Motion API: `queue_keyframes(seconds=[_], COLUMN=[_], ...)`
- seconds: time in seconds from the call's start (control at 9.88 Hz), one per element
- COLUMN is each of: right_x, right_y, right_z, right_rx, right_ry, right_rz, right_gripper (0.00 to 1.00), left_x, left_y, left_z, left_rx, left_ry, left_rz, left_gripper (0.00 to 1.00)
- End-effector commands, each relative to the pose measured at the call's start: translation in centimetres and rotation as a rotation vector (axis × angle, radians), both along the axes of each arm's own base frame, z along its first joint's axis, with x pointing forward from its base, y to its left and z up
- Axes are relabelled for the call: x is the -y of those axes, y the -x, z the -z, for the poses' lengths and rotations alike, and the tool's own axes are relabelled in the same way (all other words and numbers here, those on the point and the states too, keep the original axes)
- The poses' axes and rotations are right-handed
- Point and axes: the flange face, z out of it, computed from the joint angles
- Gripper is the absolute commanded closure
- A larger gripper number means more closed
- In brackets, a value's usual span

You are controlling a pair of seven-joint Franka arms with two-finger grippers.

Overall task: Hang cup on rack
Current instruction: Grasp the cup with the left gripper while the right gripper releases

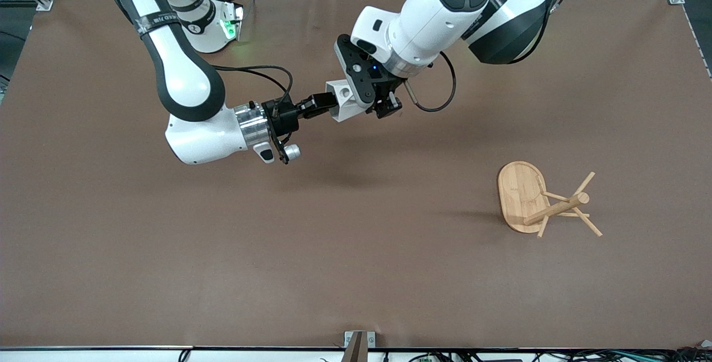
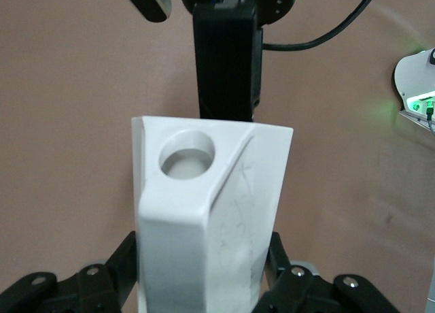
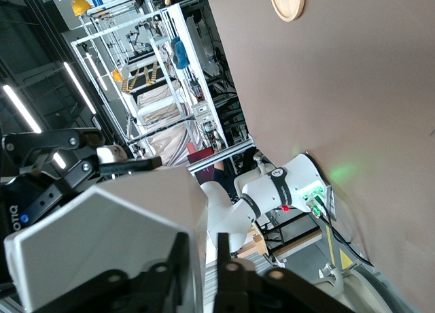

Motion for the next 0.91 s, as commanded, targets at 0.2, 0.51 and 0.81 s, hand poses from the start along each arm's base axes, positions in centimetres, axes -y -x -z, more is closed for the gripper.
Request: queue_keyframes(seconds=[0.2, 0.51, 0.81], right_x=[12.2, 24.6, 35.8], right_y=[-2.8, -4.9, -6.2], right_z=[-2.4, -3.3, -6.4], right_rx=[-0.007, 0.070, 0.305], right_ry=[0.446, 0.752, 1.033], right_rz=[0.039, 0.106, -0.018], right_gripper=[0.00, 0.00, 0.00], left_x=[-4.4, -10.8, -19.1], left_y=[-2.7, -6.2, -10.5], left_z=[0.0, -1.5, 0.3], left_rx=[-0.039, -0.062, -0.124], left_ry=[-0.066, -0.080, -0.095], left_rz=[-0.114, -0.289, -0.464], left_gripper=[1.00, 1.00, 1.00])
